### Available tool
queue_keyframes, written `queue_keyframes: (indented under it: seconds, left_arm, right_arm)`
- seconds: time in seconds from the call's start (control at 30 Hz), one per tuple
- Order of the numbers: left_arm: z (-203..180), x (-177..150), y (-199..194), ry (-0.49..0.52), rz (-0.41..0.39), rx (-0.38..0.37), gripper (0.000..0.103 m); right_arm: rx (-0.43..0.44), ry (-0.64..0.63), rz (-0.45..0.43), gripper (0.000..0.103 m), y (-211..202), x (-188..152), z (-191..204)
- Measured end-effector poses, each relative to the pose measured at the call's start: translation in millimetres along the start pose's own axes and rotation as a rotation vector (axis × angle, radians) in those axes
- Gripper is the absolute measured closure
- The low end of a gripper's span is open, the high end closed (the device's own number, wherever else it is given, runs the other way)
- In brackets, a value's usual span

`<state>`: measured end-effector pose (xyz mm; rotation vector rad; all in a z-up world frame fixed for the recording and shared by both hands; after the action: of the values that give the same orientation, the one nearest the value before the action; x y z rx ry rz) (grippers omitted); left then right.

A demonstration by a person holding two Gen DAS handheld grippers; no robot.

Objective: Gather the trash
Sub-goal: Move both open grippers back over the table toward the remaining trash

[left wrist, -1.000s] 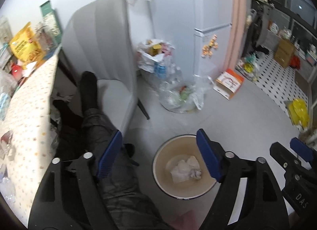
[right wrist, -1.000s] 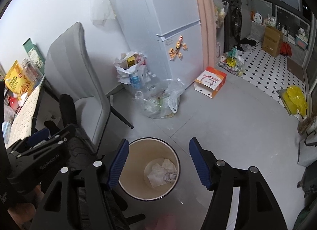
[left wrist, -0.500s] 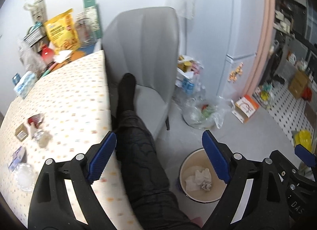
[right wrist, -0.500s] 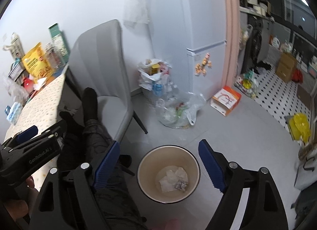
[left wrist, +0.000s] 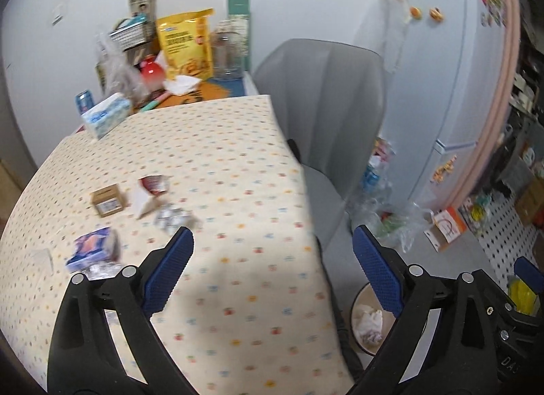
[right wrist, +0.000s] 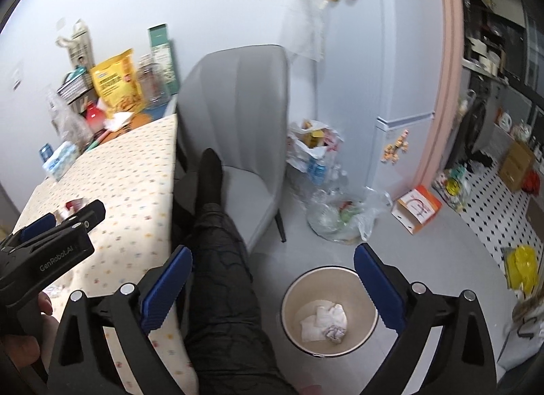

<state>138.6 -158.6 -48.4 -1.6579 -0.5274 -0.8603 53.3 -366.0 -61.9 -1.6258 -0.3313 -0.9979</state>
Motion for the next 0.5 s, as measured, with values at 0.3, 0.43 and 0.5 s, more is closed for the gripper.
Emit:
queue_keyframes:
  seconds: [0.3,0.43,0.5]
  left_arm:
    - [64.6,-5.1,-26.6,-0.090,-0.045,0.049,0.008]
    - [94.1,-9.5,-38.6,-0.130,-0.059,0.078,0.008]
    - [108.9,-12.3,-43.2,-0.153,-0.064,0.095,0.008]
  right_arm:
    - [0.054,-0.089,-0.022,0.008,-26.6,-5.1,62.8]
    - [0.083,-0.123,-0.016,0.008,-33.0,-8.1,90.2]
    - [0.098,-0.141,-0.017,0.008,-34.6,-9.3,102.7]
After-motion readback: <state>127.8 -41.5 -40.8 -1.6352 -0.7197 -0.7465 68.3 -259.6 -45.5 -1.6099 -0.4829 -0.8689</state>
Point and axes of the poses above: each gripper's, at about its wrist camera, not at the fingertips, and y roughly the way its jaws point, z to its left, x to its top, the point moved 5 cm from there along y, roughly the way its jaws point, and after that the axes turned 9 degrees about -x, right-handed, at the moved point
